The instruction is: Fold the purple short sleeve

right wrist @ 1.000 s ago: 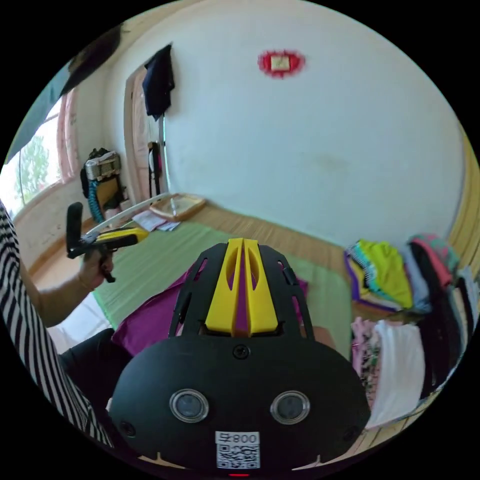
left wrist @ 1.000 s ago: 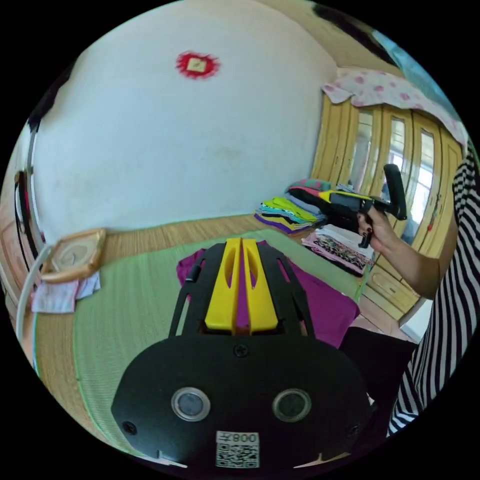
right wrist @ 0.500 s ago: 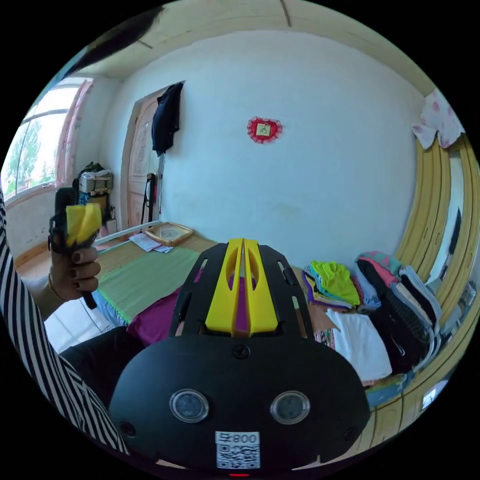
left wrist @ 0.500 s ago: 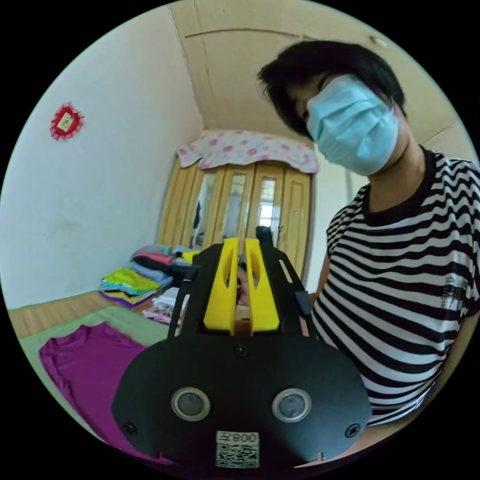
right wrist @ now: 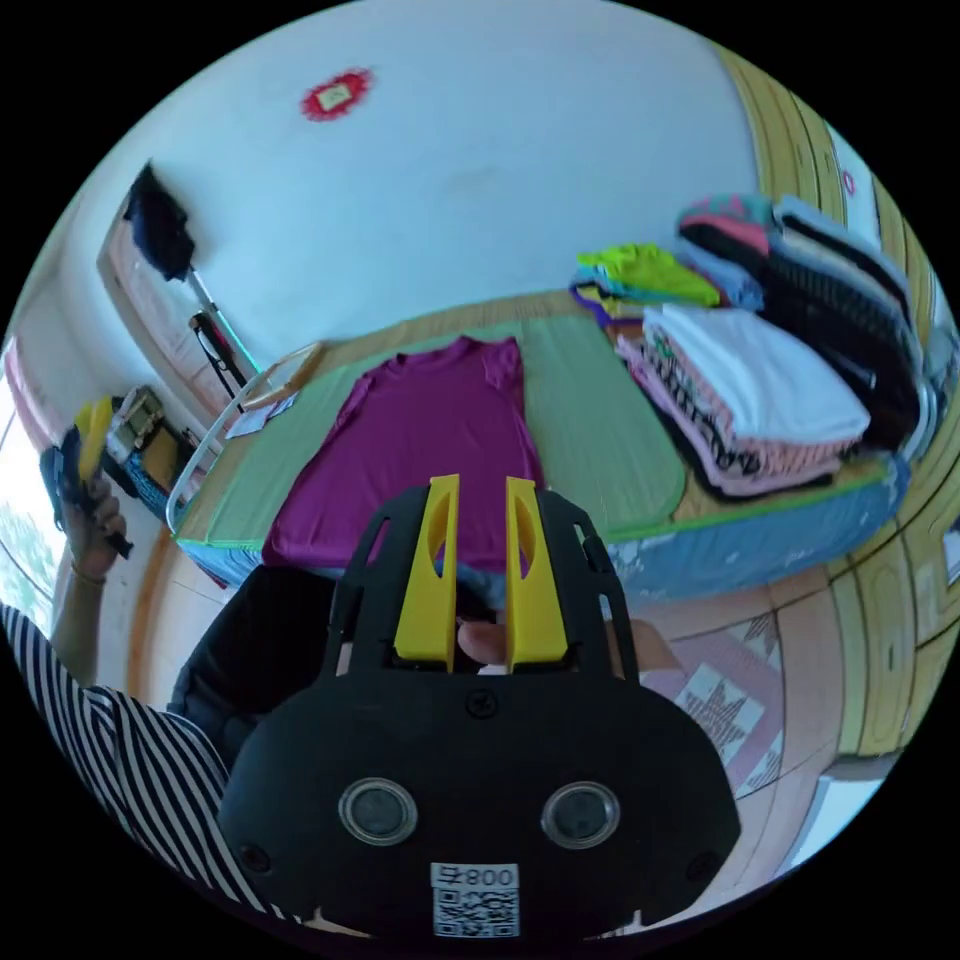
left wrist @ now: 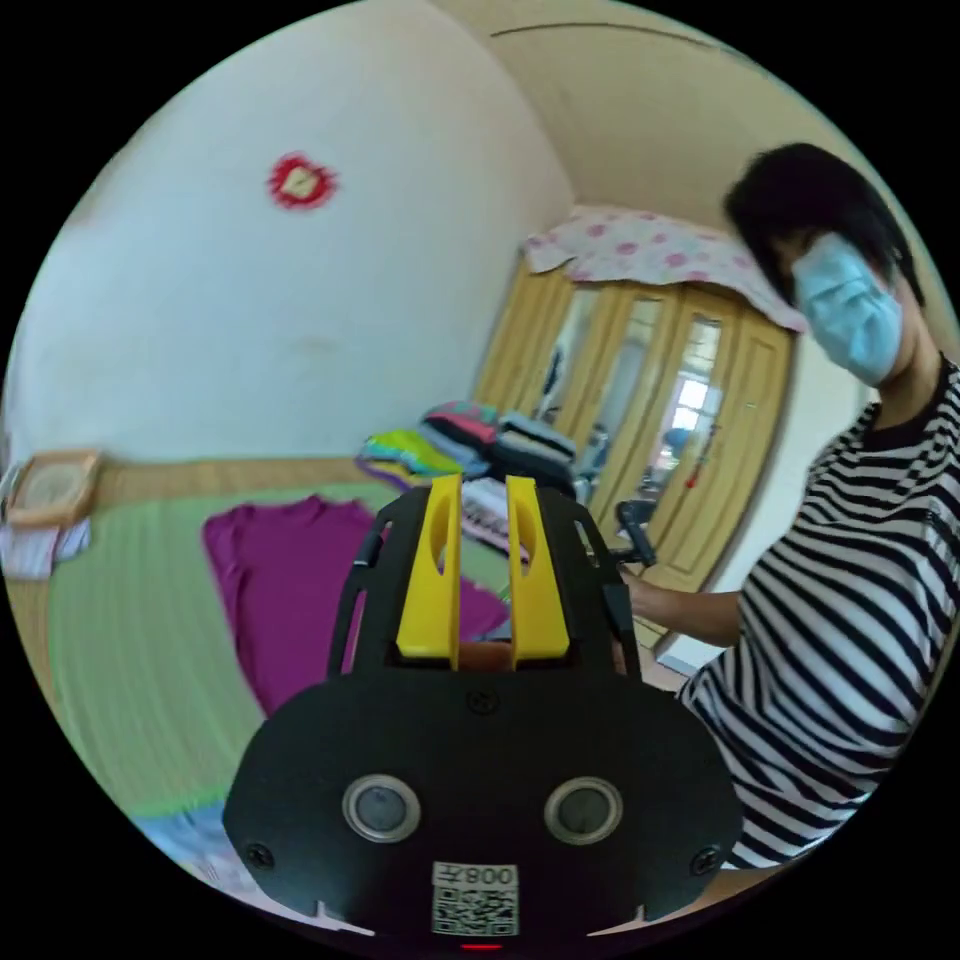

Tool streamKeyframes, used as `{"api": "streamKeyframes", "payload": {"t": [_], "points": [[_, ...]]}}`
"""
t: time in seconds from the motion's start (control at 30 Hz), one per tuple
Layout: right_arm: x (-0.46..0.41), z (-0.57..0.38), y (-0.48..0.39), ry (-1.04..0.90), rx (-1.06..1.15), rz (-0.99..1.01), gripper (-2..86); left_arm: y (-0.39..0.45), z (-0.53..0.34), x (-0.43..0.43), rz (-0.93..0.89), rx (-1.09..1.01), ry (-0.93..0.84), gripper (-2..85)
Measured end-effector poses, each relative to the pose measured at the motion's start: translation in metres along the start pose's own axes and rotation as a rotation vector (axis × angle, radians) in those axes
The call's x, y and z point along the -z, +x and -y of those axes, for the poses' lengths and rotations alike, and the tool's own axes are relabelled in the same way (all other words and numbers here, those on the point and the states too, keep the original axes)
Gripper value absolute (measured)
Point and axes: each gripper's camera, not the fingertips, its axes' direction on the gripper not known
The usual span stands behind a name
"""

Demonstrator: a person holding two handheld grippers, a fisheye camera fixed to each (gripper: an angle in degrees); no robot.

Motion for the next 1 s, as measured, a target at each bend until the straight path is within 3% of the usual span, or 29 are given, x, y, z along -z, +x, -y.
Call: {"api": "streamKeyframes", "payload": {"t": [0.17, 0.47, 0.73, 1.0], "points": [[-0.024, -0.027, 0.056, -0.104, -0.089, 0.029, 7.8, -0.076, -0.077, 0.006, 0.233, 0.400, -0.135, 7.0], [-0.062, -0.044, 0.119, -0.229, -0.163, 0.022, 9.0, -0.159, -0.136, -0.026, 0.273, 0.796, -0.355, 7.9], [-0.092, -0.054, 0.160, -0.283, -0.208, 0.035, 9.3, -0.204, -0.119, -0.066, 0.305, 0.757, -0.633, 9.2], [-0.126, -0.060, 0.190, -0.350, -0.238, 0.089, 8.9, -0.242, -0.115, -0.084, 0.311, 0.801, -0.711, 7.8]]}}
